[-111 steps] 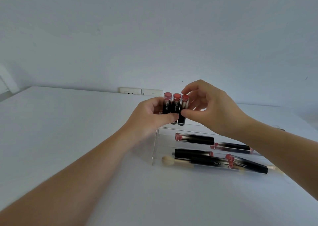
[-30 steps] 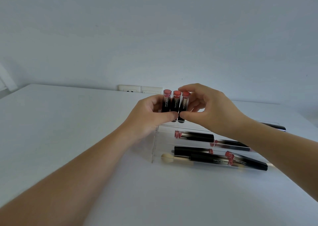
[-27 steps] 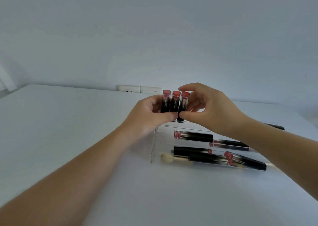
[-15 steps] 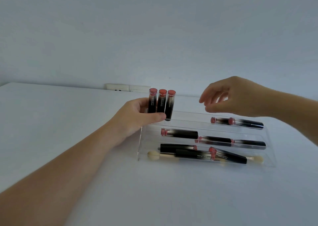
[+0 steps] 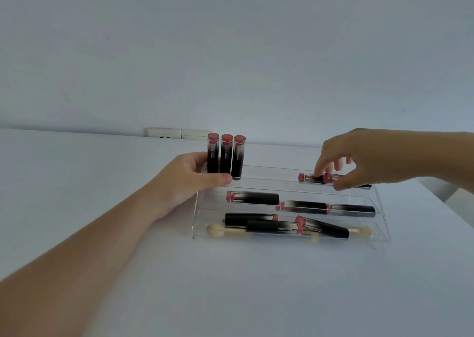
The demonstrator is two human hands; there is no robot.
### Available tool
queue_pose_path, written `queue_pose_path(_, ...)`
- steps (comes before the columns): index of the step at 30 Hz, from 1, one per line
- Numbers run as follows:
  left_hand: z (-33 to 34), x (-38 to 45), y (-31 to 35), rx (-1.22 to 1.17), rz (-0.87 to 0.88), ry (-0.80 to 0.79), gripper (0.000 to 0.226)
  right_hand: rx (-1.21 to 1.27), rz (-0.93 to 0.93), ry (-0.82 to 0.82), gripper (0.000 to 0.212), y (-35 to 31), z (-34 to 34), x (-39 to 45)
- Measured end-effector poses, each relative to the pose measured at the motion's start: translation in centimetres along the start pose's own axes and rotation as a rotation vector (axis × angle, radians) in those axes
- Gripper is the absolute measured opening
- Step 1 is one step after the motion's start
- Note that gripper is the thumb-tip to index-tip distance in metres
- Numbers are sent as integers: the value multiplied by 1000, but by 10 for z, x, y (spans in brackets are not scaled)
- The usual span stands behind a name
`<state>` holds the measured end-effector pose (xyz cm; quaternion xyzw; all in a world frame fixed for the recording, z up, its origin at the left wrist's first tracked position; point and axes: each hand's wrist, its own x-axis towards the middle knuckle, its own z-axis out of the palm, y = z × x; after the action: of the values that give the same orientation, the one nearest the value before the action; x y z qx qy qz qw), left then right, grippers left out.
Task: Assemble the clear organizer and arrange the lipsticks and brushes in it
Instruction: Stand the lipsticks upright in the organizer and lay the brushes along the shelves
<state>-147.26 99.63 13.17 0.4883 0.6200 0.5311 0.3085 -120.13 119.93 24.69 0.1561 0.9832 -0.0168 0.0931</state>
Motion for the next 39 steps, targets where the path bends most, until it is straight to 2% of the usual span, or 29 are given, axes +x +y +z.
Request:
queue_pose_path(6,0,0,0,-15,0,-8,45,86,3,67,24,-9,-4,-4)
queue_pose_path(13,0,0,-1,-24,-6,-2,47,553,-66,514,22,-44,-11,14)
queue_pose_path(16,0,0,-2,-26,-8,-1,46,680,-56,598,20,-58,-1,29)
queue_pose_path(30,2,2,0,-33,-8,6,45,800,-12,687,19,-90,28,55)
queue_pose_path(39,3,1,1,-16,-15,12,46,765,5,657,37,-91,39,59)
